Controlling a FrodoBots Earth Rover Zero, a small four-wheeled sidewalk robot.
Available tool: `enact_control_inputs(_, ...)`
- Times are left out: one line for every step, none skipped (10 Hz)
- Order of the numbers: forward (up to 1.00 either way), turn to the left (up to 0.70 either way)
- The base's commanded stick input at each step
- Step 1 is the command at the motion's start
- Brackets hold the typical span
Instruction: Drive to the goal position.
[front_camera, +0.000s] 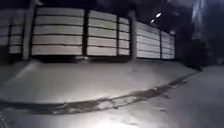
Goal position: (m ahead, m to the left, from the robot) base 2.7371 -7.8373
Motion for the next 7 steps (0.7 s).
enact_control_inputs(0.14,0.0)
enact_control_inputs(0.11,0.03)
enact_control_inputs(0.09,0.03)
enact_control_inputs(-0.86,0.34)
enact_control_inputs(-0.86,0.34)
enact_control_inputs(-0.86,0.34)
enact_control_inputs(-0.86,0.34)
